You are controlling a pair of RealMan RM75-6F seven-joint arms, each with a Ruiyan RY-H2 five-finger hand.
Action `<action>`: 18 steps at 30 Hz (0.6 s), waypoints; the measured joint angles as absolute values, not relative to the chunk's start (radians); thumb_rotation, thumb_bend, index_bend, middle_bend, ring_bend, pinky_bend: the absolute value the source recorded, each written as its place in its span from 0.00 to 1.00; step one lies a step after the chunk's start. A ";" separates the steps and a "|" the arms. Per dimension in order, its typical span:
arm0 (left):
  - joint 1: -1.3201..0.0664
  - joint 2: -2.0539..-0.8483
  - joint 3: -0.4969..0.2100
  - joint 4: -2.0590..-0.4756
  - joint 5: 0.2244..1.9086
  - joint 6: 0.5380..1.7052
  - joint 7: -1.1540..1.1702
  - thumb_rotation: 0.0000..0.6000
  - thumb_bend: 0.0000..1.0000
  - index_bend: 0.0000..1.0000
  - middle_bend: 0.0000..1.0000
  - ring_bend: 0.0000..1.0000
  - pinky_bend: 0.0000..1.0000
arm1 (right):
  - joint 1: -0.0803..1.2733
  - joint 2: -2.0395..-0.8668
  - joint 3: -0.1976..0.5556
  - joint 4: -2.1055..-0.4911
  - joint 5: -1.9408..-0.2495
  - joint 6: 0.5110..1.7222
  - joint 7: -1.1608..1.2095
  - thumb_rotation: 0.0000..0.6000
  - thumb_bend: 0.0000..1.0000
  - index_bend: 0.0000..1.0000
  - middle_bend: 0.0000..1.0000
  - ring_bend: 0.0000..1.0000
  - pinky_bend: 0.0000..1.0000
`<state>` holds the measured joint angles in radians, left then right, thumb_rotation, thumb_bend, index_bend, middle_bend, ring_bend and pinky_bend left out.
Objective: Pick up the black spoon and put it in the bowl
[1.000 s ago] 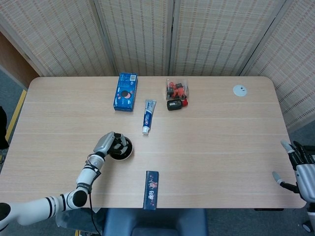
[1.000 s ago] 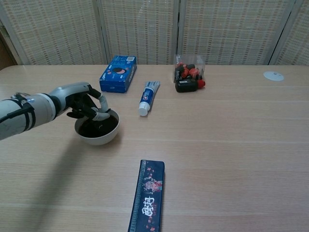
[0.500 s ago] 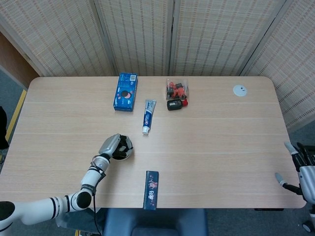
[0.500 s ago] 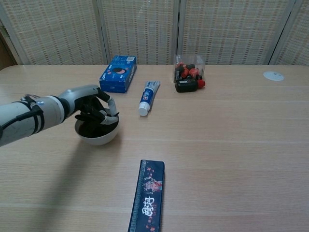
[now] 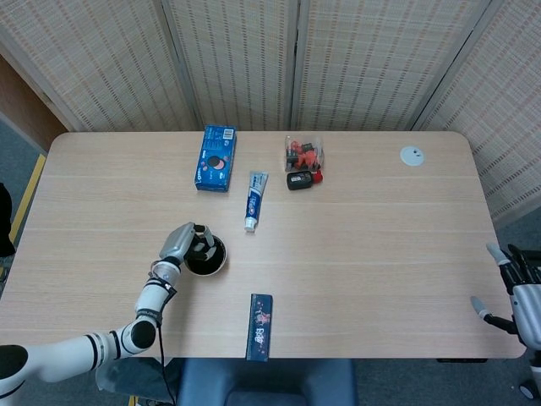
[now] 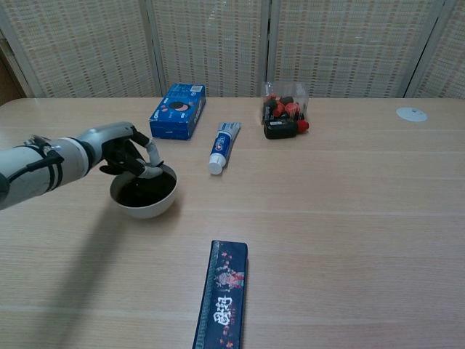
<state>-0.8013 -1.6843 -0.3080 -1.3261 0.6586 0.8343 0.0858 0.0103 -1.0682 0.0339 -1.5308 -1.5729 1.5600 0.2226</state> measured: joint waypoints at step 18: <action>-0.805 -1.668 -0.296 -1.411 0.666 0.820 0.101 1.00 0.43 0.64 1.00 1.00 1.00 | 0.003 -1.065 0.032 -1.525 -1.569 1.568 0.233 1.00 0.26 0.03 0.15 0.03 0.13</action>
<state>-0.8054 -1.6681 -0.2961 -1.4110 0.6656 0.8197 0.1013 0.0027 -1.0648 0.0322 -1.5249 -1.5688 1.5677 0.2329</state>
